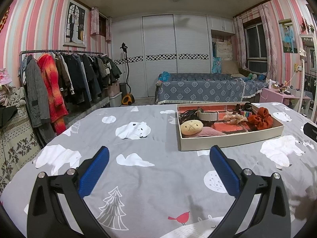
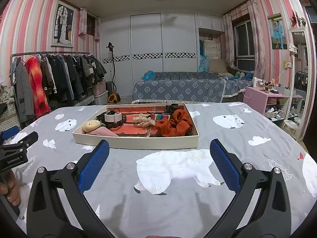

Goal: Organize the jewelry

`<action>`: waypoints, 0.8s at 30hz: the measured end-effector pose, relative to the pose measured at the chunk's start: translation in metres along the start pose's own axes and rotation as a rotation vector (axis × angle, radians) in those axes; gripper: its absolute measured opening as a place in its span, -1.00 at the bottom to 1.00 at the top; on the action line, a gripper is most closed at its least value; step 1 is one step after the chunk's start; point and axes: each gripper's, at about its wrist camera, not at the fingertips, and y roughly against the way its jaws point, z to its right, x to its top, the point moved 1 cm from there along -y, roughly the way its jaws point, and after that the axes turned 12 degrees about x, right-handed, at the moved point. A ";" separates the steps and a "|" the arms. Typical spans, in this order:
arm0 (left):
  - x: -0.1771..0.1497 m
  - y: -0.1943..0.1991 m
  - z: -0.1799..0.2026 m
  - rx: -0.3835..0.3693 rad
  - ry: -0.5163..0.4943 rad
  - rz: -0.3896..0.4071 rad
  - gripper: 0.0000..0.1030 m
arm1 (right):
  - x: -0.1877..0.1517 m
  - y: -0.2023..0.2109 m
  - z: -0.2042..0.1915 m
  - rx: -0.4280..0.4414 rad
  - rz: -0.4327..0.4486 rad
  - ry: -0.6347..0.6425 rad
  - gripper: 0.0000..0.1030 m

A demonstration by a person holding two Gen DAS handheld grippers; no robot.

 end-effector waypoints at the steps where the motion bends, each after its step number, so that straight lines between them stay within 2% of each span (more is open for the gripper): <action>1: 0.000 0.000 0.000 -0.001 -0.001 0.001 0.92 | 0.000 0.000 0.000 -0.001 0.000 0.001 0.92; 24: 0.000 0.000 -0.001 0.003 0.006 0.001 0.92 | -0.001 -0.001 0.000 -0.001 -0.004 0.000 0.92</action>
